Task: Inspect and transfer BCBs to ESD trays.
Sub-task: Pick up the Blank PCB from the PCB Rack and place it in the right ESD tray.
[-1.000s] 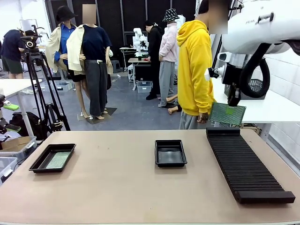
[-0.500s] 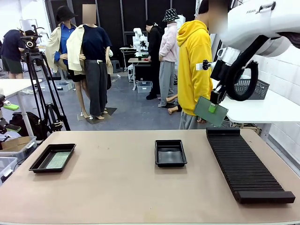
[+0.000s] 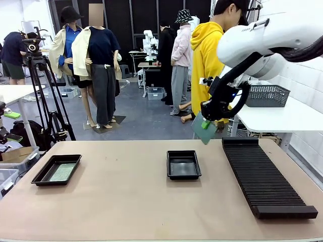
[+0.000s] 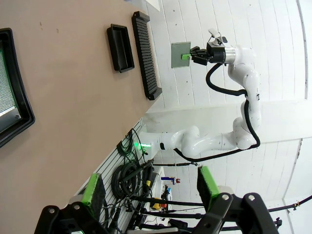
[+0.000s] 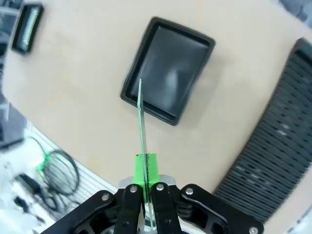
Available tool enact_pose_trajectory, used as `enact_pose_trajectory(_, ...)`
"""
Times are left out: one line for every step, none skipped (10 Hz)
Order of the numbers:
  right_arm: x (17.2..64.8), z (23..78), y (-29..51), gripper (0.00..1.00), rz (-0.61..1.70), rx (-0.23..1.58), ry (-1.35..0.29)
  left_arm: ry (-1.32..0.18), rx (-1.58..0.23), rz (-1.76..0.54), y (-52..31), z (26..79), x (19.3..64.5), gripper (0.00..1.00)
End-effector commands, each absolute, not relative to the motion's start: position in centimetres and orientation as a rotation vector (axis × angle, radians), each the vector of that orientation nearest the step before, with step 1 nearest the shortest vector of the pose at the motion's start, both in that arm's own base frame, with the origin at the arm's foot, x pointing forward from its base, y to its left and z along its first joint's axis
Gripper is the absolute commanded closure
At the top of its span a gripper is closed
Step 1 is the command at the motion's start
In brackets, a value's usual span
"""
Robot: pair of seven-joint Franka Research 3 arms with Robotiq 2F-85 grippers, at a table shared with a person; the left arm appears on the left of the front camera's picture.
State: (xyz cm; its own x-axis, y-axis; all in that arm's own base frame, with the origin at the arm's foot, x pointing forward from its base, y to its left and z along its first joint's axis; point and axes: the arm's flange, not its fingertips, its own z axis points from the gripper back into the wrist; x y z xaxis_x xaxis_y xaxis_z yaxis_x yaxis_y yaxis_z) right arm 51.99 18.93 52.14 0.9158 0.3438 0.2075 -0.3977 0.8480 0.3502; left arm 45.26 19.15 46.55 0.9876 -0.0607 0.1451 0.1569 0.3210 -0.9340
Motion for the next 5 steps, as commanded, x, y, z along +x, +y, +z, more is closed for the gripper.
enact_pose_trajectory(53.2, 51.2, 20.4, 1.0, 0.229, 0.454, -0.186, -0.095, -1.227, -0.141, 19.2, 46.7, 45.2, 0.0)
enact_pose_trajectory(53.5, 49.8, 21.0, 1.0, 0.164, 0.462, -0.188, -0.095, -1.227, -0.141, 19.2, 46.7, 45.2, 0.0)
enact_pose_trajectory(53.9, 48.5, 21.4, 1.0, 0.117, 0.46, -0.182, -0.095, -1.227, -0.141, 19.2, 46.7, 45.2, 0.0)
enact_pose_trajectory(54.6, 47.7, 21.9, 1.0, 0.083, 0.448, -0.195, -0.095, -1.227, -0.141, 19.2, 46.7, 45.2, 0.0)
enact_pose_trajectory(55.5, 47.1, 22.6, 1.0, 0.057, 0.423, -0.201, -0.095, -1.227, -0.141, 19.2, 46.7, 45.2, 0.0)
